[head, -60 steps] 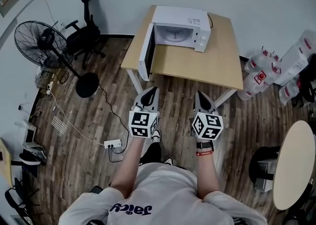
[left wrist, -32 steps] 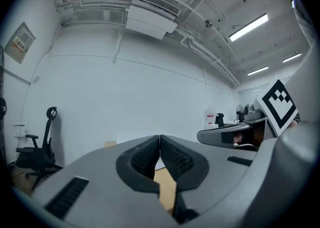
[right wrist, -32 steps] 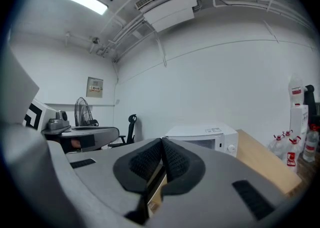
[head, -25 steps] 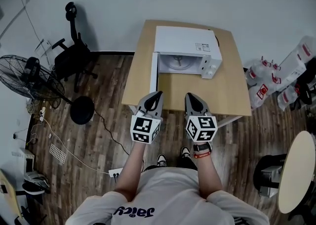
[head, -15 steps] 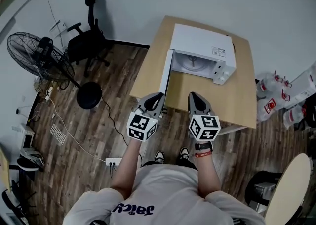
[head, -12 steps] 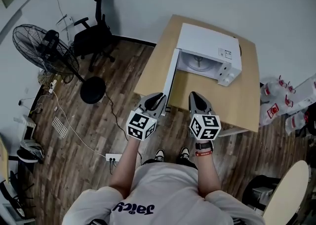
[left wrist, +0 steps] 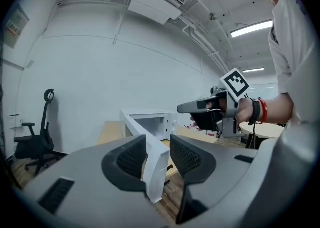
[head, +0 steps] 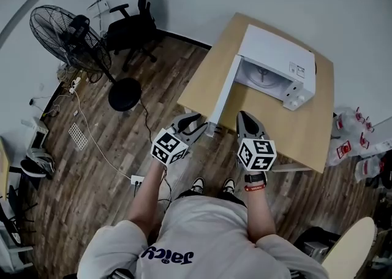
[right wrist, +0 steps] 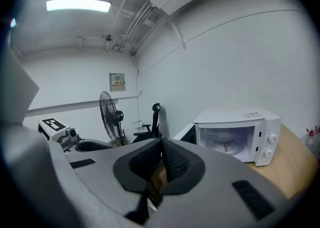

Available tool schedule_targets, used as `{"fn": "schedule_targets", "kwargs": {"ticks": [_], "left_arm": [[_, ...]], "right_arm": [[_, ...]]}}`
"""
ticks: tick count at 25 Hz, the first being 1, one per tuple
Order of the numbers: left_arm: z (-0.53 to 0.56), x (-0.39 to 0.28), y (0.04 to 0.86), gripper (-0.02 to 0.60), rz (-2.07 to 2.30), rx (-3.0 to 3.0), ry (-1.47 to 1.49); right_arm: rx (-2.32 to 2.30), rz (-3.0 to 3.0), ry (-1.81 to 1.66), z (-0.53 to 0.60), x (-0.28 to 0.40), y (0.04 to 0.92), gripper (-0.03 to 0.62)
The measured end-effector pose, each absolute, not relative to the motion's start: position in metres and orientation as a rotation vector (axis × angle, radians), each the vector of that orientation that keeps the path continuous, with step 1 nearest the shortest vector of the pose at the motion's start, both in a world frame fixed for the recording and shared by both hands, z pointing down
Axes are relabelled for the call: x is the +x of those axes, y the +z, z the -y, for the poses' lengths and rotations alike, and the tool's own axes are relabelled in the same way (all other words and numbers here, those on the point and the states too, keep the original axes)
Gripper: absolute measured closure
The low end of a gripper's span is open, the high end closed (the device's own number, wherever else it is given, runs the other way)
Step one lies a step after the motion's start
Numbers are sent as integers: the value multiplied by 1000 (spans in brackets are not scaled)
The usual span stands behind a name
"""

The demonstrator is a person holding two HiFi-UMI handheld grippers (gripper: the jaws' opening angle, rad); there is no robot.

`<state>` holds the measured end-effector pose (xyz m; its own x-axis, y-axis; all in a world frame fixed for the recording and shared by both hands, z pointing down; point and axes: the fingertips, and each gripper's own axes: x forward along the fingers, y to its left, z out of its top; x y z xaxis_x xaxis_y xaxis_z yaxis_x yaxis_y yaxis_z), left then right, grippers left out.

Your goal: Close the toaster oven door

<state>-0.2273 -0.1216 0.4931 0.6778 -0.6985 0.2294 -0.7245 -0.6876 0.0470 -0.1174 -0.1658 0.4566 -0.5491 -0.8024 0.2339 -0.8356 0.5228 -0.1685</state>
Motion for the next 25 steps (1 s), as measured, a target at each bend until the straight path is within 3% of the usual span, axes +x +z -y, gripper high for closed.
{"fn": "schedule_targets", "kwargs": {"ticks": [13,25], "left_arm": [[130,-231,556,329,842,2830,475],[163,-211,594,318,653,2823,532]], "right_arm": [[1347,2598,412,175,-130,476,579],[1347,2562,416,191,-113,487,579]]}}
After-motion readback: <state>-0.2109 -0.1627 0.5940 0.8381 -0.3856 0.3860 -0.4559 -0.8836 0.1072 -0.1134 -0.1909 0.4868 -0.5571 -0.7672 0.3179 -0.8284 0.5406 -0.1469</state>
